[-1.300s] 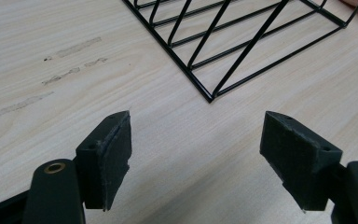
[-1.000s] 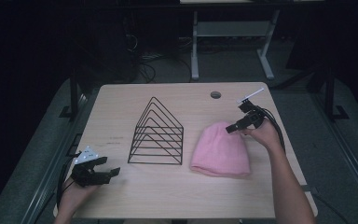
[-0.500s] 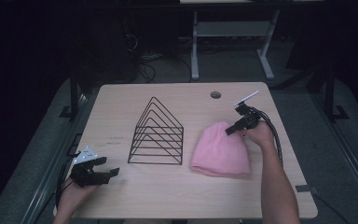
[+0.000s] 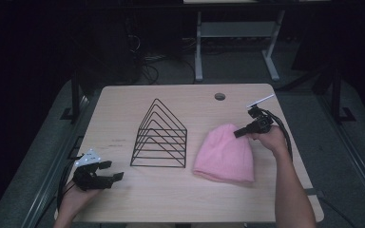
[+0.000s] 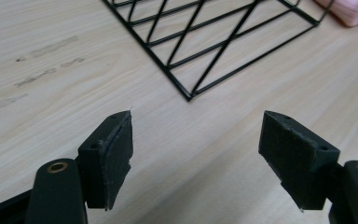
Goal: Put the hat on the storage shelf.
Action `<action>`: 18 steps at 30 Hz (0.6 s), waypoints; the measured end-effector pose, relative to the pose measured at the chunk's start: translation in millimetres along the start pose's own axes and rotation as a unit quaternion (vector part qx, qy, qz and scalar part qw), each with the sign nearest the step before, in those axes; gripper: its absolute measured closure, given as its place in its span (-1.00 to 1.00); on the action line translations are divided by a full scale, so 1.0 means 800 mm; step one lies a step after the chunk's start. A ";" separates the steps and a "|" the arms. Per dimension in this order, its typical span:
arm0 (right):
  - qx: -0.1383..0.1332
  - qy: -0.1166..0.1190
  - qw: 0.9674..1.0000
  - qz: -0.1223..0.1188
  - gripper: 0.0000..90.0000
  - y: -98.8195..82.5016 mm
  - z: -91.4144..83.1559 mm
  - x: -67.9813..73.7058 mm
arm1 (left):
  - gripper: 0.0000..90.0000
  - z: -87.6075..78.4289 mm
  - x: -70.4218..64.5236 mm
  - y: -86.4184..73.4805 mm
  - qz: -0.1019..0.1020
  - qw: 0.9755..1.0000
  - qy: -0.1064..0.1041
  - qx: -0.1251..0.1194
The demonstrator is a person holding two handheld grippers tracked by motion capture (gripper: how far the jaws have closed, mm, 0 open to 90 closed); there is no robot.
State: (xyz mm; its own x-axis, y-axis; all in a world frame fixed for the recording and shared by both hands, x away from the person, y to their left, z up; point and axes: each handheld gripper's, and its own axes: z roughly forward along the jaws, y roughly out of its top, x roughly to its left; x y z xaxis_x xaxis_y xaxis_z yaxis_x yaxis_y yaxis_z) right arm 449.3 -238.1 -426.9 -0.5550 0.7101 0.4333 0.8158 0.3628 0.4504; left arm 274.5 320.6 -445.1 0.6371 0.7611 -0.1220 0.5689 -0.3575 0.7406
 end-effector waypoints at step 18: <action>-0.096 -0.005 0.989 -0.115 0.85 0.019 -0.128 0.102 | -0.42 -0.039 -0.022 0.038 0.037 0.996 -0.081 -0.007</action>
State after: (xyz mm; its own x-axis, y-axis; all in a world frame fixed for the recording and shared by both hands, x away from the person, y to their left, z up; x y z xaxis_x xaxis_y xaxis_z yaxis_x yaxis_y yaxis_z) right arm 400.1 -236.3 -304.9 -0.7193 0.6291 0.2946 0.6223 0.3950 0.6759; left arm 264.4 313.4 -399.6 0.7531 0.6355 -0.1702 0.5103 -0.4008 0.7609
